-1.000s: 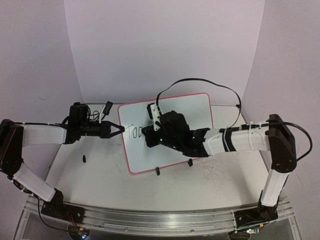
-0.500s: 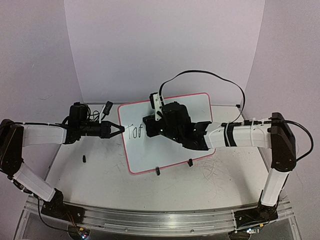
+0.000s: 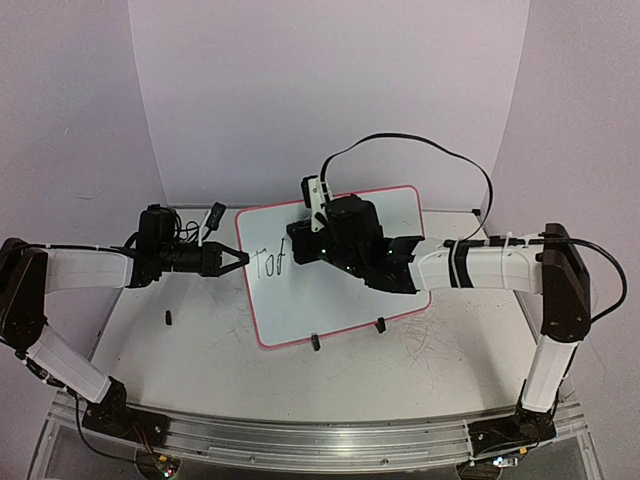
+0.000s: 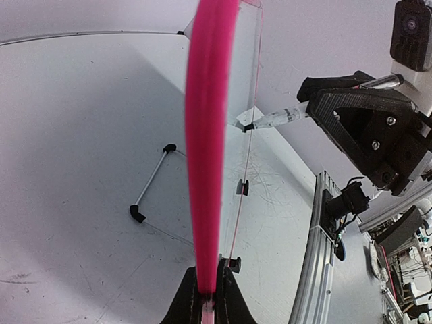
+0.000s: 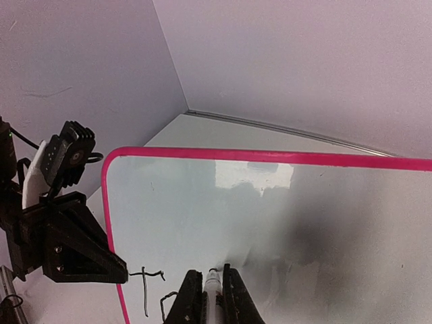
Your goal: Write a sentence on the whiteboard
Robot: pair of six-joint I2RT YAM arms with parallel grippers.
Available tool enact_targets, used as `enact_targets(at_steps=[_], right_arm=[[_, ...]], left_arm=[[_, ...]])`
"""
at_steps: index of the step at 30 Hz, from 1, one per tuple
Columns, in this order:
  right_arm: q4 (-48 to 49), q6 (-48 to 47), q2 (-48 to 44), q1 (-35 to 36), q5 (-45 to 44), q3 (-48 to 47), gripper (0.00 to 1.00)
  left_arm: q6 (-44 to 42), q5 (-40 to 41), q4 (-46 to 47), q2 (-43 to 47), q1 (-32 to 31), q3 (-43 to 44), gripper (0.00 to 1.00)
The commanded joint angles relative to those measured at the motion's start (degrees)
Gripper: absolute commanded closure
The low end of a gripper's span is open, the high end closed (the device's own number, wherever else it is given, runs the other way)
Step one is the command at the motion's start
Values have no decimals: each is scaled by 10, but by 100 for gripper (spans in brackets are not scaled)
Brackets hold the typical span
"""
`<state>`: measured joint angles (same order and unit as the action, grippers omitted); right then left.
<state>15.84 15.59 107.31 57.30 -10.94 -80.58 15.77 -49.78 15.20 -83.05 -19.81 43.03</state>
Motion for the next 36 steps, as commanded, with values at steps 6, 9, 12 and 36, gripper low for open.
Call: enact_targets(at_steps=[6,9,12,36], right_arm=[[-5,14,10,8,8,25,100],[-6,17,5,10,8,35,100],[-8,20,0,10,7,46,100],[39,15,-65,3,65,90,100]], left_arm=[[-18,25,-14,-7,3,18,100],[-18,25,-14,-6,3,17,100],[-18,25,-14,-6,3,17,100],[-19,28,-17,-5,3,20,100]])
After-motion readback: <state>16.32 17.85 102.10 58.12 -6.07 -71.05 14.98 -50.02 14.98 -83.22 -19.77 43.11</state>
